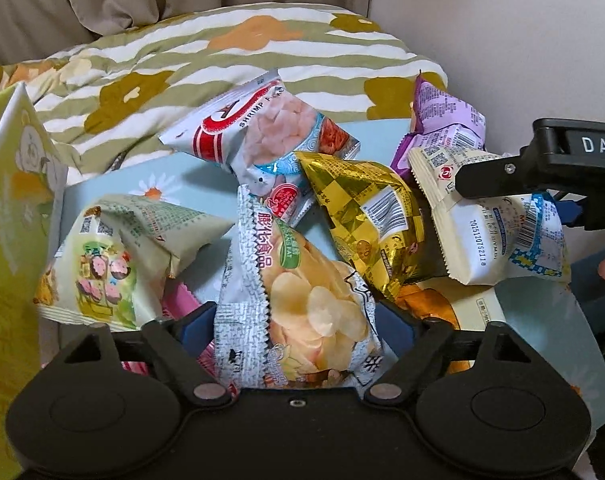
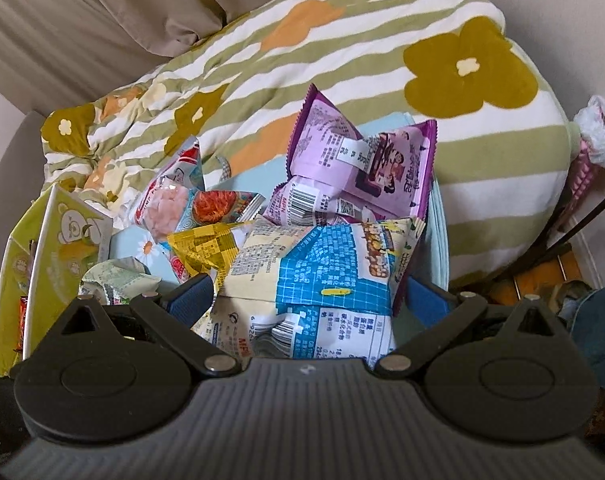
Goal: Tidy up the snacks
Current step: 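Grasp the silver chip bag with the left tool while the right tool grasps the blue-printed bag, then carry both bags over the cardboard box and release them inside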
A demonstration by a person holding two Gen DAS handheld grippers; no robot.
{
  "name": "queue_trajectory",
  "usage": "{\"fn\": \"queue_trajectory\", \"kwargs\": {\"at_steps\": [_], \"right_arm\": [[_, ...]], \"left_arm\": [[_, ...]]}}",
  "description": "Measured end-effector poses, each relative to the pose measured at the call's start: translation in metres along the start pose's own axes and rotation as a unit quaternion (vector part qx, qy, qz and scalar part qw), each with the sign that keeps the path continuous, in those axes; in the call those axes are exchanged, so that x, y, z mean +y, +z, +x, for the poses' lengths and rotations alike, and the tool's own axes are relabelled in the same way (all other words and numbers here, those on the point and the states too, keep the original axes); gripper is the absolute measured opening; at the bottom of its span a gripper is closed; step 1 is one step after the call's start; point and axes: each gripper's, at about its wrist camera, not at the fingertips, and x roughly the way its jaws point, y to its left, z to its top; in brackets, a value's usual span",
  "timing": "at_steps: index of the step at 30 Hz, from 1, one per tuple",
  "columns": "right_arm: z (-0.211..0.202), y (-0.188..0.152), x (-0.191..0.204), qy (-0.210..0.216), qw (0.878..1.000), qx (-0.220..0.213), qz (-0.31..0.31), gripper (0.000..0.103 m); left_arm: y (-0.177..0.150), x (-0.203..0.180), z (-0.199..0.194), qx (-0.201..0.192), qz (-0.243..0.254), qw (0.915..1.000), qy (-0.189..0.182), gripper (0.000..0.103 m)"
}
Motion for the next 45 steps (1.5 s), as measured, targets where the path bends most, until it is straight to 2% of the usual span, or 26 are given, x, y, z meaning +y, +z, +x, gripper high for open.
{"fn": "queue_trajectory", "kwargs": {"at_steps": [6,21,30,33,39,45], "right_arm": [[0.007,0.001,0.001,-0.001,1.0,0.008,0.002,0.103],[0.006,-0.001,0.006,-0.003,1.0,0.016,-0.015,0.103],[-0.006,-0.005,0.009,0.001,1.0,0.006,-0.018,0.091],[-0.015,-0.007,0.01,0.005,1.0,-0.003,-0.019,0.091],[-0.035,-0.01,0.013,0.015,0.999,-0.026,-0.025,0.091],[-0.062,-0.013,0.023,0.029,0.997,-0.053,-0.039,0.091]], "left_arm": [[-0.001,0.002,-0.002,0.0,-0.007,1.0,-0.006,0.068],[-0.004,0.007,-0.028,-0.024,-0.028,0.9993,0.002,0.065],[-0.007,0.007,-0.045,-0.042,-0.03,0.9986,0.004,0.061],[-0.008,0.006,-0.053,-0.052,-0.034,0.9981,0.004,0.055],[-0.011,0.005,-0.072,-0.08,-0.042,0.9959,0.004,0.054],[-0.014,0.006,-0.108,-0.126,-0.054,0.9906,0.001,0.053]]}}
